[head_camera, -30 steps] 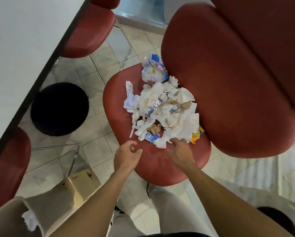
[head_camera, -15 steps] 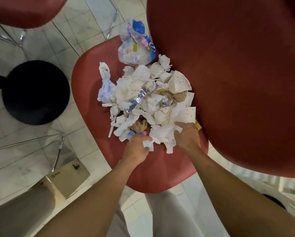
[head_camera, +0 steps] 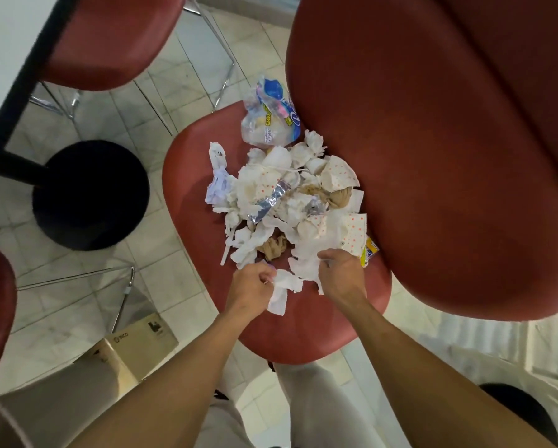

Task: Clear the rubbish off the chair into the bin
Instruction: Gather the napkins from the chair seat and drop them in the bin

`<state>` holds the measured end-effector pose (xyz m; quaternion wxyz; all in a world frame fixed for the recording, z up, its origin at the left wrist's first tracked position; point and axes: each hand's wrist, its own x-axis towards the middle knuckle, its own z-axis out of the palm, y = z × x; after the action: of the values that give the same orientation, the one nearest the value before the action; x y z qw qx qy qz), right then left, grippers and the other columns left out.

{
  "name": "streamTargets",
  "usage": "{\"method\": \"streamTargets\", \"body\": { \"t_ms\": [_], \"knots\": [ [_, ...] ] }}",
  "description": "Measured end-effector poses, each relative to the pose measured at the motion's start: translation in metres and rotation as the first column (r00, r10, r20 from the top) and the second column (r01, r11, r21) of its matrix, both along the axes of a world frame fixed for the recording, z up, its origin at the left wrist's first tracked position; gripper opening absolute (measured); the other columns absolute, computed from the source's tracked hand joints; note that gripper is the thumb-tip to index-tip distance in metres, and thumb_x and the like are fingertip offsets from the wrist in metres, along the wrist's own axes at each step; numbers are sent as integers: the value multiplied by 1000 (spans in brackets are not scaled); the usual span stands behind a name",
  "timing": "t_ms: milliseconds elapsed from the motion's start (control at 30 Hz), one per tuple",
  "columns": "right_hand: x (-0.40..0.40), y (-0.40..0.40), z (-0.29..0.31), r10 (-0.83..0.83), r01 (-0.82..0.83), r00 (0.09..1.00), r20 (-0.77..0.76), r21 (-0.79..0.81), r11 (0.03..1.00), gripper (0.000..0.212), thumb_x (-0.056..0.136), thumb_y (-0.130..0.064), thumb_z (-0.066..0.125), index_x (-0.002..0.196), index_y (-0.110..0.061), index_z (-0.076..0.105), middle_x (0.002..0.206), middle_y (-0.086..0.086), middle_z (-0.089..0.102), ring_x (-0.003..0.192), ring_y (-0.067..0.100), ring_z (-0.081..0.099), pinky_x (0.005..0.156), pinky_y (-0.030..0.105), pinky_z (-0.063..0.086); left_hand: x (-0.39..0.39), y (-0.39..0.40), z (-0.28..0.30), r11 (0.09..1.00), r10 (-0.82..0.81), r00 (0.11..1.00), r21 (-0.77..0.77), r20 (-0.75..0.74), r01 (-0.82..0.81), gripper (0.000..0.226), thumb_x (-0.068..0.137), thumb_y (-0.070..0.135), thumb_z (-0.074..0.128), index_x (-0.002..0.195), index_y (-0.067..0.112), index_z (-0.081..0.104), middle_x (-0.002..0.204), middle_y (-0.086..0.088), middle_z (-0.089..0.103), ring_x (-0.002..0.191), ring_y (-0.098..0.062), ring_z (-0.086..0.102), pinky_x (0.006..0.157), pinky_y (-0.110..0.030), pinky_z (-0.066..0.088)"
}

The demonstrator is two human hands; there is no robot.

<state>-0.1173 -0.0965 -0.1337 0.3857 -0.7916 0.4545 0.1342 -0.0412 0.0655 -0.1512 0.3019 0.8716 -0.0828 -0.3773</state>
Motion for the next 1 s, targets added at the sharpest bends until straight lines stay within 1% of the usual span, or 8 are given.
{"method": "streamTargets", "body": {
  "t_ms": [100, 200, 300, 400, 567, 700, 867, 1000],
  "knots": [
    [1, 22, 21, 56, -55, 998, 19, -34, 998, 33, 87, -5, 50, 112, -10, 70, 118, 6, 68, 110, 21, 62, 94, 24, 44, 0, 23, 20, 999, 48, 998, -16, 37, -47, 24, 81, 0, 58, 91, 14, 75, 80, 9, 65, 75, -6, 61, 65, -3, 40],
    [1, 45, 37, 83, -80, 995, 50, -58, 995, 32, 89, -6, 50, 114, -8, 69, 119, 8, 67, 110, 23, 62, 96, 28, 46, -3, 49, 35, 995, 95, 994, -37, 49, -93, 23, 80, 2, 60, 86, 19, 74, 73, 12, 64, 76, -10, 63, 69, -14, 43],
    [0, 78, 54, 97, -91, 991, 90, -65, 994, 31, 88, -7, 51, 113, -9, 69, 117, 9, 68, 105, 26, 64, 94, 38, 50, -8, 83, 53, 986, 154, 985, -81, 82, -147, 23, 78, 2, 60, 83, 20, 73, 72, 10, 65, 74, -9, 62, 68, -11, 42],
    [-3, 114, 71, 123, -116, 987, 103, -69, 991, 31, 88, -6, 51, 113, -8, 69, 115, 9, 69, 103, 25, 65, 93, 37, 51, -16, 118, 68, 976, 198, 975, -116, 97, -187, 22, 79, -1, 60, 85, 15, 73, 74, 7, 66, 71, -6, 60, 64, -1, 40],
    [-8, 186, 91, 218, -212, 968, 124, -66, 975, 33, 87, -4, 49, 113, -9, 69, 116, 7, 69, 104, 22, 66, 95, 35, 52, -29, 191, 79, 951, 292, 952, -134, 92, -279, 21, 80, 1, 61, 89, 16, 73, 78, 8, 66, 75, -9, 61, 73, -18, 47],
    [-8, 245, 102, 311, -305, 940, 138, -61, 950, 31, 89, -6, 49, 113, -10, 69, 116, 7, 69, 107, 21, 63, 96, 28, 48, -33, 250, 84, 920, 384, 918, -126, 99, -372, 21, 80, 1, 61, 87, 17, 72, 74, 8, 64, 75, -12, 62, 73, -20, 47],
    [-3, 320, 112, 429, -430, 886, 175, -34, 902, 28, 88, -5, 51, 108, -9, 70, 109, 8, 71, 100, 23, 65, 93, 33, 50, -41, 325, 94, 868, 495, 852, -145, 170, -475, 22, 79, -1, 62, 82, 19, 69, 70, 10, 62, 69, -11, 60, 68, -17, 46],
    [-1, 376, 116, 539, -545, 820, 194, -27, 838, 29, 88, -5, 50, 109, -10, 70, 109, 5, 71, 98, 21, 65, 90, 34, 52, -56, 384, 96, 809, 588, 783, -141, 200, -571, 20, 81, 0, 60, 89, 12, 73, 84, 6, 66, 77, -13, 62, 76, -22, 50]
  ]
}}
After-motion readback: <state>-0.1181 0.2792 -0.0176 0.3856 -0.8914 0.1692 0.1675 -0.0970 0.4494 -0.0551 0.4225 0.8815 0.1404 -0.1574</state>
